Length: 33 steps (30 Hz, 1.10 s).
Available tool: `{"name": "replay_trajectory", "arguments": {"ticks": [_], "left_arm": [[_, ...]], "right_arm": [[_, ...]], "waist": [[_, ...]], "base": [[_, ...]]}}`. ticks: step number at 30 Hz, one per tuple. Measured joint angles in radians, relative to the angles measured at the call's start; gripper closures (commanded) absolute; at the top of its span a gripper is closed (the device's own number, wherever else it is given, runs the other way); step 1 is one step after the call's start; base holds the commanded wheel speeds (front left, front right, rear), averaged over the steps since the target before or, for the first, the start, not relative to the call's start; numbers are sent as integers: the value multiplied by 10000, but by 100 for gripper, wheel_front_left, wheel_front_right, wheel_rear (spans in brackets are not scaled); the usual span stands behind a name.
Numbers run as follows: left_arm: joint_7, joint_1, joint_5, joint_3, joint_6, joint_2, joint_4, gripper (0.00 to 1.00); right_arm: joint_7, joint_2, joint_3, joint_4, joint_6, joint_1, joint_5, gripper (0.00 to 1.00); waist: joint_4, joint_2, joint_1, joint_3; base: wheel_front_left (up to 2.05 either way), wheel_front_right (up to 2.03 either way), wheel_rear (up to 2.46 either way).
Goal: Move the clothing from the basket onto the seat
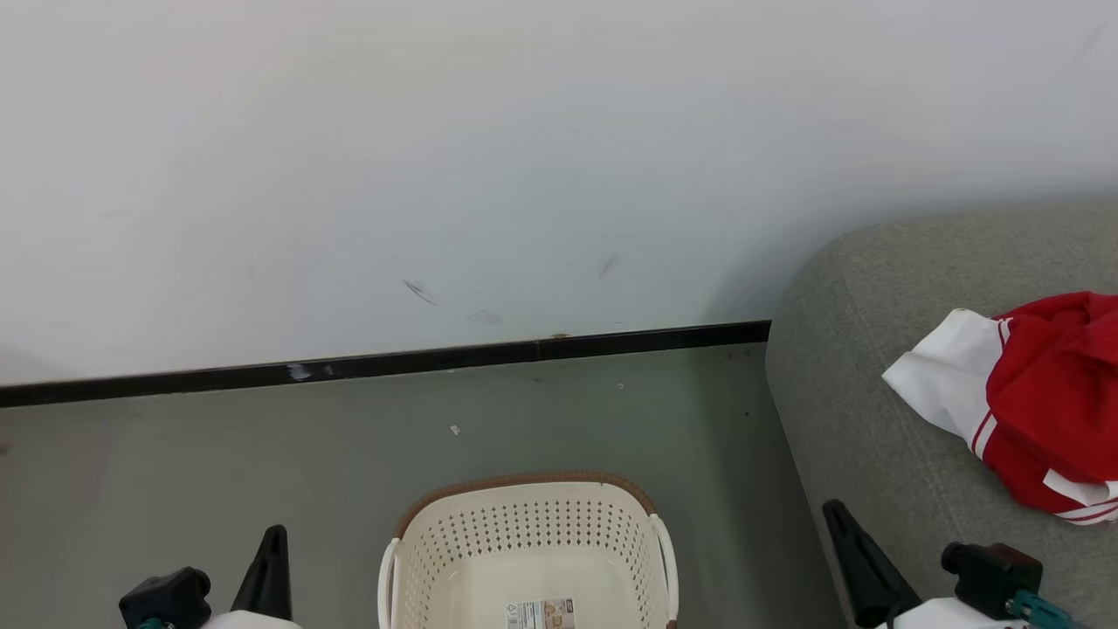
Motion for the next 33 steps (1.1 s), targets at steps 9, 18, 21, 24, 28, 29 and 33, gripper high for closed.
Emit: {"name": "replay_trajectory", "arguments": {"ticks": [9,18,21,24,28,29,33], "left_arm": [[334,-1,-943,351,-282,-109,-44,100],[610,-3,-1854,648,-529,-284,-86,100],[702,-6,-2169,754,-644,-311,-92,100],[784,-17,-2523,876,-725,-349,-100,100],[957,-37,-2928,1020,-821,-403,-121,100],[984,-37,-3060,1055,-826,-416,-123,100],[1122,-61,-3486,1218,-966,-460,-125,100]], "right_arm": [[345,-21,-257,4,0,-16,1536,100],[617,-132,-370,44,-2,-48,2871,100],[725,-165,-428,82,-2,-54,3381,100],[815,-232,-472,111,-2,-72,3894,100],[943,-311,-516,150,-6,-271,4554,100],[955,-318,-520,157,-6,-291,4719,100],[1053,-351,-539,198,-6,-302,5381,100]], "waist": [[24,0,55,-5],[40,1,81,-18],[45,1,84,-18],[50,0,84,-13],[57,0,74,0],[58,0,70,4],[63,0,52,27]], "base": [[0,0,0],[0,0,0],[0,0,0],[0,0,0],[0,0,0],[0,0,0],[0,0,0]]}}
